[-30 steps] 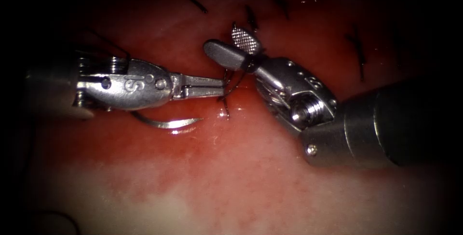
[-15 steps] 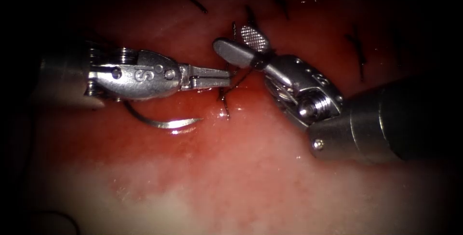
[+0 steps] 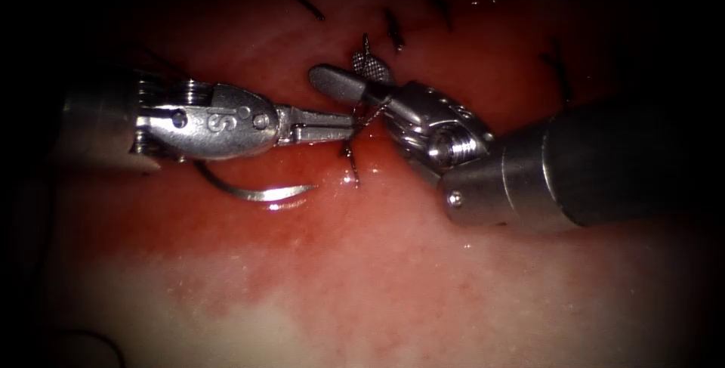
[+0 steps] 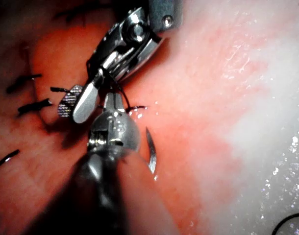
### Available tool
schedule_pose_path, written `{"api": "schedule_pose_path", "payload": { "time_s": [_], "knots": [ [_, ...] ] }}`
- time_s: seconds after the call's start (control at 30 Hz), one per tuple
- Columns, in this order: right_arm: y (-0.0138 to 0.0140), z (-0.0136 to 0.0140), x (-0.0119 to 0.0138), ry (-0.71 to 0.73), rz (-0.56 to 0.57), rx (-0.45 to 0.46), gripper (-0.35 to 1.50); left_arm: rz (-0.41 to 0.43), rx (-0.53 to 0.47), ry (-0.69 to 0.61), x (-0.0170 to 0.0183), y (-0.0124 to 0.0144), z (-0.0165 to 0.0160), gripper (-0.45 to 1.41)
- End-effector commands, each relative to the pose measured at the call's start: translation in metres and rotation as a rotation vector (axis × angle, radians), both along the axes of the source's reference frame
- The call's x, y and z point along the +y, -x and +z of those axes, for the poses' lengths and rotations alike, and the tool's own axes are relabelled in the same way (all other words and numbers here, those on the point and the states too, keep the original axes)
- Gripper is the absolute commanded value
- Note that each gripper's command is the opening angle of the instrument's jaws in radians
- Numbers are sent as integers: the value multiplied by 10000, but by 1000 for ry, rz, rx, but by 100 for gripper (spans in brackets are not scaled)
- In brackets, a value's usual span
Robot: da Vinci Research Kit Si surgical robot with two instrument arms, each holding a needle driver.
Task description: Wound Closure
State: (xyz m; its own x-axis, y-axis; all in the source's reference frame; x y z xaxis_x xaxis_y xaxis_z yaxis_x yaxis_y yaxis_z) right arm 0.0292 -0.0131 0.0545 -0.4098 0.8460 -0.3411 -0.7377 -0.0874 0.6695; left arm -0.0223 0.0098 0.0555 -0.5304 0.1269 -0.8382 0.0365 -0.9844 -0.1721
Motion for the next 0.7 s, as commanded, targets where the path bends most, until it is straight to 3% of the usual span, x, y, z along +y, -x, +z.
{"api": "schedule_pose_path", "payload": {
  "time_s": [0.03, 0.17, 0.37, 0.57, 0.7],
  "knots": [
    [-3, 7, -13, 8, -21, -24, -35, 4, 0, -4, -8, 5, 4, -45],
    [8, -13, -11, 141, -56, -42, -35, 22, 2, -8, -5, -10, 6, -45],
    [10, -36, -4, 220, -35, -54, -35, 32, 8, 8, -5, -27, 12, -45],
    [9, -29, -14, 235, -63, -90, -35, 28, 14, 3, -10, -26, 17, -45],
    [8, -31, -19, 252, -67, -70, -35, 24, 21, -7, 8, -30, 17, -45]
  ]
}}
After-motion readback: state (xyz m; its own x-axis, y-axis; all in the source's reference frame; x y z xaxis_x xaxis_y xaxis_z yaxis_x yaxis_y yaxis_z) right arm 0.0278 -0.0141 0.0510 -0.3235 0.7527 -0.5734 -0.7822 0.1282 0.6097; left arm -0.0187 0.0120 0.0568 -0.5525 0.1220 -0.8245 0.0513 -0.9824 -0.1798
